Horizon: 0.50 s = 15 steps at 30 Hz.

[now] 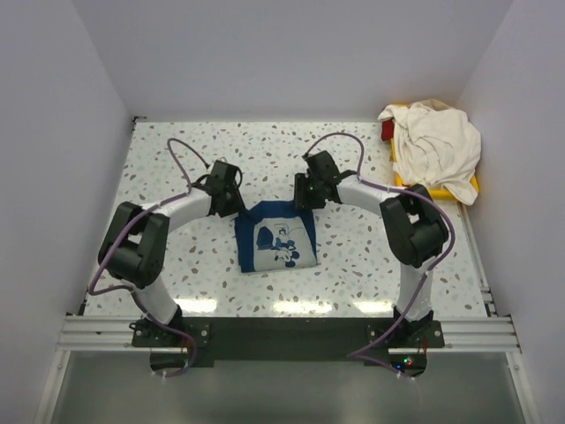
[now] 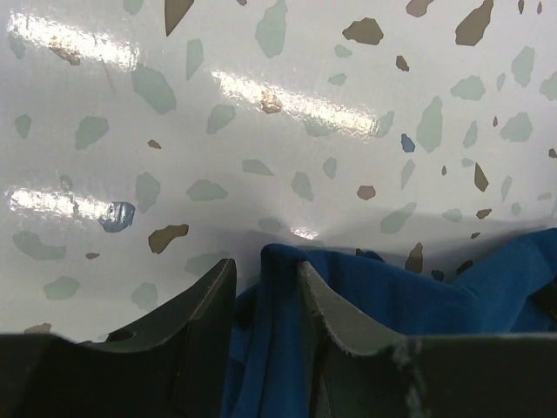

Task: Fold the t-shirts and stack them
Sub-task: Fold the tshirt

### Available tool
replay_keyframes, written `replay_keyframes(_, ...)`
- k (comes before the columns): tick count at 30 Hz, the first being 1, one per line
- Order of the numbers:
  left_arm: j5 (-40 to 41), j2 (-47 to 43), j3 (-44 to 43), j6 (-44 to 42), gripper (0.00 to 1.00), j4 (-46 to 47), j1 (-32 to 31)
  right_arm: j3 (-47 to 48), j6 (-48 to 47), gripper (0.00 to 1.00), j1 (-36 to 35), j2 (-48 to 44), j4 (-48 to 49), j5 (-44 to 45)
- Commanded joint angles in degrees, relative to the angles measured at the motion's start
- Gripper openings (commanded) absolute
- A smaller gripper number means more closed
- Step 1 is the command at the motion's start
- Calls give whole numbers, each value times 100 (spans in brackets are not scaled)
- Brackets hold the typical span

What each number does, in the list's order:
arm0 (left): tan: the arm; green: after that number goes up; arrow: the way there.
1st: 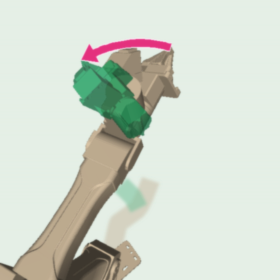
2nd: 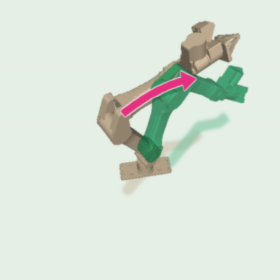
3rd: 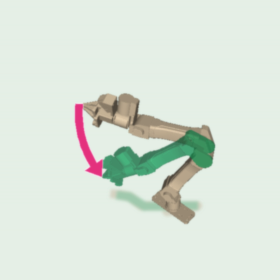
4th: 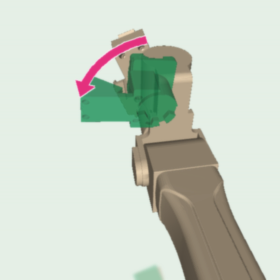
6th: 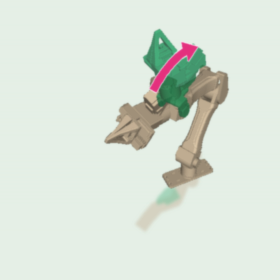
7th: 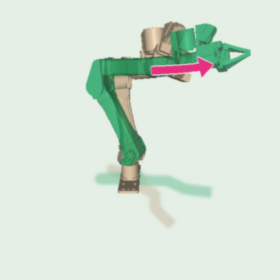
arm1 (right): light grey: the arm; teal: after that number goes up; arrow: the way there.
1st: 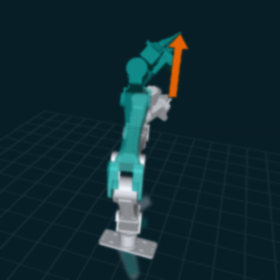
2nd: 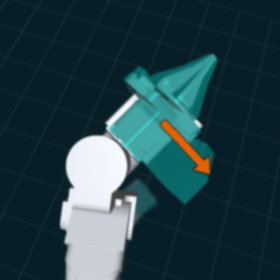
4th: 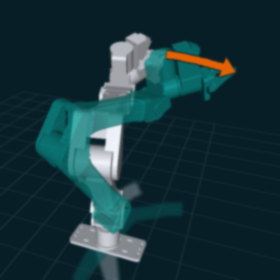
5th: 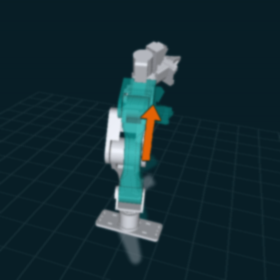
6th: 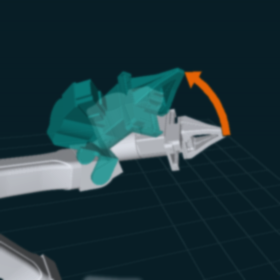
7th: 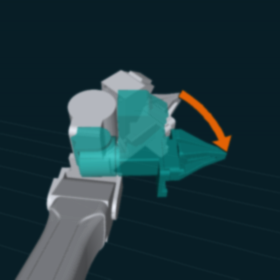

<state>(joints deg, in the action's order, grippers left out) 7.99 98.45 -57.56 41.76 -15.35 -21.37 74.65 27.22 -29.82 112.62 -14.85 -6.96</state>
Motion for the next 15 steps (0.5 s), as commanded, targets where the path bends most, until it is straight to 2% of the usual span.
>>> replay_keyframes(1,28,130,-238,-168,39,278,71,287,-68,47,20,146,360,108)
replay_keyframes(15,-464,51,-45,-98,36,726,212,-82,397,43,91,-64,1116,64)
